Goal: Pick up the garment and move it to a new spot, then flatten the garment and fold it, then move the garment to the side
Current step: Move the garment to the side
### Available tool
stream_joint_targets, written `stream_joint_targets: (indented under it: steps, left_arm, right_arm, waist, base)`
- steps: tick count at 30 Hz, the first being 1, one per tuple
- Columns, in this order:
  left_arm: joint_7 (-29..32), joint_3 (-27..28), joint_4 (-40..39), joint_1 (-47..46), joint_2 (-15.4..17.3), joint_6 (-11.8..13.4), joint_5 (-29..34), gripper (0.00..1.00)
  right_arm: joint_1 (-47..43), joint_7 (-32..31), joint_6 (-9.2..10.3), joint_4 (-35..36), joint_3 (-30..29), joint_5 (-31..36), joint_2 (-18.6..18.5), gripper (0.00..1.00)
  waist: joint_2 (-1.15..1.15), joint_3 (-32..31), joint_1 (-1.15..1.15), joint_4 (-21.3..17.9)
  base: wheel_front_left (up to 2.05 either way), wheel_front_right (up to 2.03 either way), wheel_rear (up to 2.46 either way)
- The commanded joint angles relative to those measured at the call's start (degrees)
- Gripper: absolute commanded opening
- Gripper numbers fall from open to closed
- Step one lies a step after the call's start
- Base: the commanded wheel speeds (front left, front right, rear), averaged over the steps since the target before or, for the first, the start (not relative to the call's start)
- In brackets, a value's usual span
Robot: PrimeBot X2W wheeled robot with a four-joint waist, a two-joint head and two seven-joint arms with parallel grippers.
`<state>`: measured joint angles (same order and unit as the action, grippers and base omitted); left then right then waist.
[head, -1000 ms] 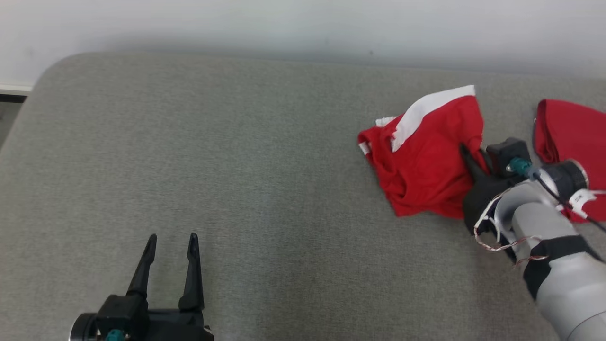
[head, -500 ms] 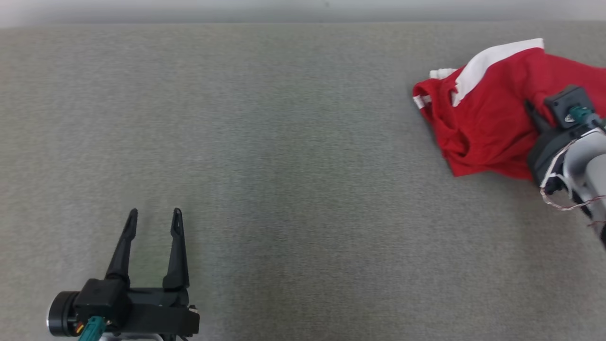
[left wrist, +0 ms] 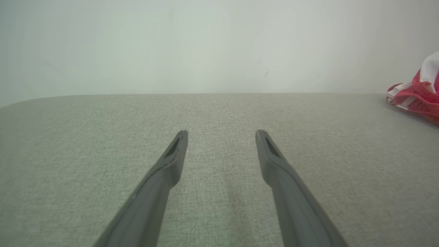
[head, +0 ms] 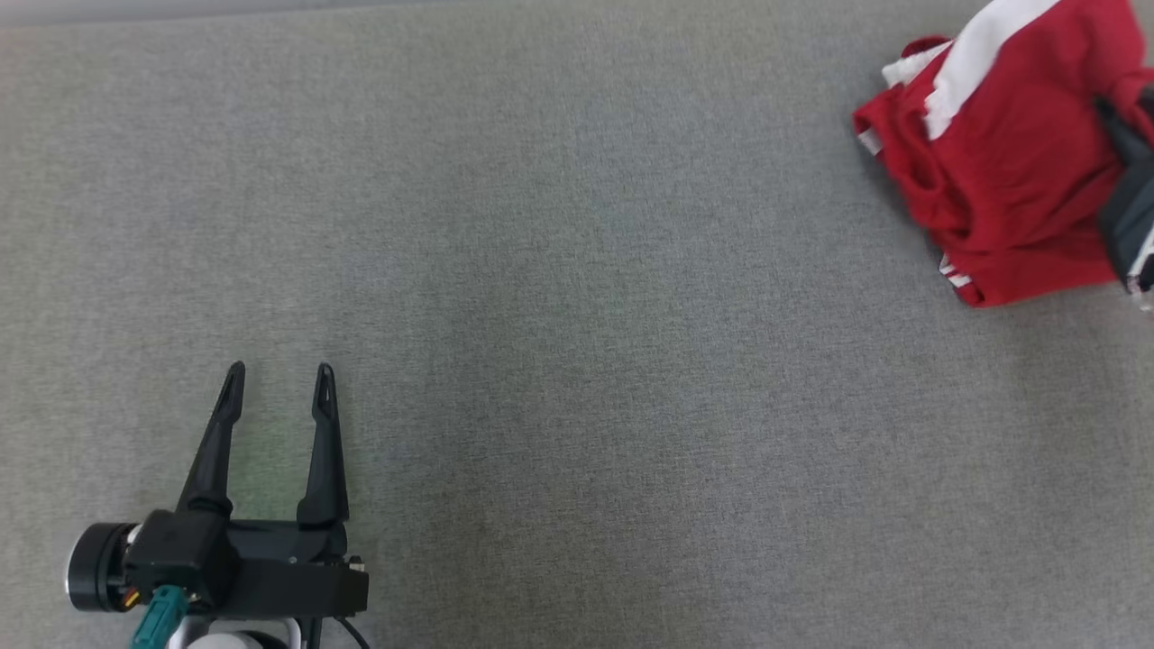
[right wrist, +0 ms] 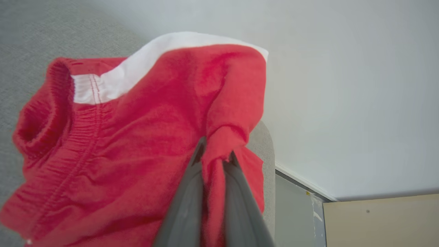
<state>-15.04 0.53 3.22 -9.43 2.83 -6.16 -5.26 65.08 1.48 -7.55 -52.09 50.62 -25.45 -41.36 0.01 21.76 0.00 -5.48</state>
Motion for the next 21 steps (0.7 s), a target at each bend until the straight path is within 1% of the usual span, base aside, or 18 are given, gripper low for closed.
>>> stream_joint_targets:
  steps: [1,7,15,16,17,18,21]
  left_arm:
    - [-0.2,0.2,-0.3,-0.6,0.1,-0.3,0.5,1.0]
    - [-0.2,0.8,-1.0,-1.0,0.1,-0.8,1.2,1.0]
    - [-0.2,1.2,-1.4,-0.6,0.1,-0.8,1.3,1.0]
    - [-0.2,1.3,-1.4,-0.7,0.1,-0.8,1.2,1.0]
    - [-0.2,1.4,-1.4,-0.8,0.1,-0.9,1.3,1.0]
    - [-0.2,1.5,-1.3,-0.8,0.1,-0.9,1.3,1.0]
    - [-0.2,1.7,-0.9,-0.6,0.1,-0.9,1.1,1.0]
  right_arm:
    - [1.2,-0.2,0.15,-0.3,-0.4,-0.9,-1.4,0.0]
    - [1.6,-0.4,0.15,-3.2,-1.7,-2.7,-3.7,0.0]
    - [0.0,0.5,0.15,-7.4,-3.2,-3.5,-2.9,0.0]
    - [0.0,0.5,0.15,-7.7,-3.2,-3.4,-2.6,0.25]
    - [0.0,0.6,0.15,-8.1,-3.3,-3.4,-2.4,0.47]
    - [0.1,0.7,0.15,-8.6,-3.4,-3.3,-2.2,1.0]
    - [0.9,1.7,0.15,-10.5,-4.2,-2.8,-1.8,1.0]
  waist:
    - [-0.01,1.0,0.0,-0.5]
    - [-0.01,2.1,0.0,-0.1]
    - [-0.01,2.6,0.0,0.3]
    - [-0.01,2.6,0.0,0.3]
    - [-0.01,2.5,0.0,0.3]
    - [-0.01,2.4,0.0,0.2]
    - [-0.01,1.7,0.0,0.2]
  base:
    - [0.0,0.0,0.0]
    - [0.0,0.0,0.0]
    - [0.0,0.0,0.0]
    - [0.0,0.0,0.0]
    - [0.0,0.0,0.0]
    - [0.0,0.0,0.0]
    - [0.0,0.0,0.0]
